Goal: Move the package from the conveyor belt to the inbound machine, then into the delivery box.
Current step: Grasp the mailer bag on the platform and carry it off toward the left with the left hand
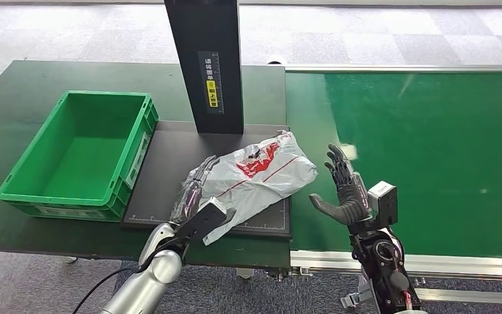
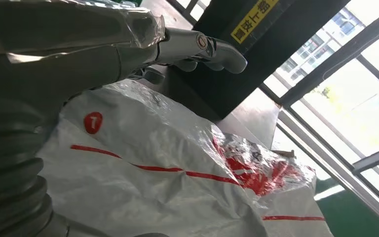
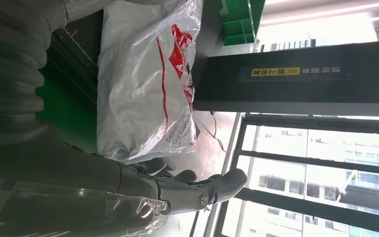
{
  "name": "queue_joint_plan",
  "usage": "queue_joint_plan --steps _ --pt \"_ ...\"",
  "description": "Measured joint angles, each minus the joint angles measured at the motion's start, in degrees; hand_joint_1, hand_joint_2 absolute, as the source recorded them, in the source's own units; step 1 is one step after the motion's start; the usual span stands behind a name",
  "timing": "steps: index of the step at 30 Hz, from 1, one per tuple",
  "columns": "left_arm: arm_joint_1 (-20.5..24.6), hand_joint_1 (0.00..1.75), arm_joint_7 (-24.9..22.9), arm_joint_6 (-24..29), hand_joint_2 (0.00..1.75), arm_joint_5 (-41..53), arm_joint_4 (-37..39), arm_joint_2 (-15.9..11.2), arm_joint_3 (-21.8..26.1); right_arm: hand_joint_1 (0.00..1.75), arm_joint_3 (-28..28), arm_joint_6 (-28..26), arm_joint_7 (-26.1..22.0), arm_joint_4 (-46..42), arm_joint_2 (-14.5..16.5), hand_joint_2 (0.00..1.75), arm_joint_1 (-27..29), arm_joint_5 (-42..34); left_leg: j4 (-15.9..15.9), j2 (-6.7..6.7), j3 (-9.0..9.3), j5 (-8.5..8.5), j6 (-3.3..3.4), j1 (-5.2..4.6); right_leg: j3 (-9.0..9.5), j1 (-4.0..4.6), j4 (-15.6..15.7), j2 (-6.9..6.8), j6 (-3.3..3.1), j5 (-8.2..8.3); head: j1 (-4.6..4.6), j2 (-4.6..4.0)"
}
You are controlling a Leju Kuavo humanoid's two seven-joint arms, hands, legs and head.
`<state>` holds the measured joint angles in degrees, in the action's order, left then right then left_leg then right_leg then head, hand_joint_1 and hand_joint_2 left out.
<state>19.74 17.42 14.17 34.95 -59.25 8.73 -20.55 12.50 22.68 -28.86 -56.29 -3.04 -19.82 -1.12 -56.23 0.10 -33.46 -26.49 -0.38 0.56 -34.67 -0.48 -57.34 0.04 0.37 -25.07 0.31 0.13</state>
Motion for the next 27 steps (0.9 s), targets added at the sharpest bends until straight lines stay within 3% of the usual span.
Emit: queue_joint_plan --steps 4,9,11,13,15,17,27 --pt "3.2 0.00 -1.4 0.6 1.75 1.2 4.9 1.7 -1.1 0.00 -0.4 -2.2 1.7 -5.0 0.0 1.75 2.7 2.0 0.0 -0.01 -0.01 -0.01 0.00 0.01 -0.01 0.02 0.0 0.00 0.01 -0.01 0.01 0.01" --pt "6.3 0.00 -11.2 1.4 1.75 9.4 10.6 2.4 -3.6 0.00 -1.7 -2.7 2.5 -9.1 0.1 1.75 6.4 3.7 0.0 -0.01 -0.05 -0.05 -0.01 0.00 -0.03 0.01 0.0 0.00 0.03 -0.05 -0.01 0.00" --pt "7.4 0.02 -13.1 -0.1 1.75 10.9 13.2 2.7 -4.3 0.00 -2.2 -2.7 2.7 -9.7 0.2 1.75 6.8 4.0 0.0 -0.01 -0.05 -0.05 -0.01 0.00 -0.03 0.01 0.0 0.00 0.03 -0.05 -0.01 0.00" --pt "8.4 0.71 -13.9 -1.9 1.75 11.7 15.8 3.0 -4.9 0.00 -2.6 -2.7 3.0 -10.0 0.4 1.75 6.9 4.3 0.0 -0.01 -0.04 -0.05 -0.01 0.00 -0.01 0.01 0.0 0.00 0.03 -0.05 0.00 0.00" --pt "9.2 1.55 -13.8 -3.2 1.75 12.3 17.8 3.2 -5.3 0.00 -3.0 -2.7 3.4 -10.2 0.6 1.75 7.0 4.6 0.0 -0.02 0.00 -0.04 -0.01 0.00 0.04 0.01 0.0 -0.01 0.03 -0.05 -0.01 0.00" --pt "9.6 1.74 -13.2 -3.5 1.75 12.4 19.0 3.3 -5.4 0.00 -3.6 -3.0 3.9 -10.4 0.8 1.75 7.2 4.9 0.0 -0.04 0.04 -0.04 -0.01 0.00 0.10 0.01 0.0 -0.02 0.03 -0.05 -0.01 0.00" --pt "9.6 1.75 -9.8 -1.2 1.75 11.5 19.4 3.3 -4.9 0.00 -7.4 -5.2 7.2 -12.2 2.0 1.75 10.4 4.4 0.0 -0.07 0.09 -0.05 -0.01 0.00 0.18 0.00 0.0 -0.04 0.04 -0.07 0.01 0.00"
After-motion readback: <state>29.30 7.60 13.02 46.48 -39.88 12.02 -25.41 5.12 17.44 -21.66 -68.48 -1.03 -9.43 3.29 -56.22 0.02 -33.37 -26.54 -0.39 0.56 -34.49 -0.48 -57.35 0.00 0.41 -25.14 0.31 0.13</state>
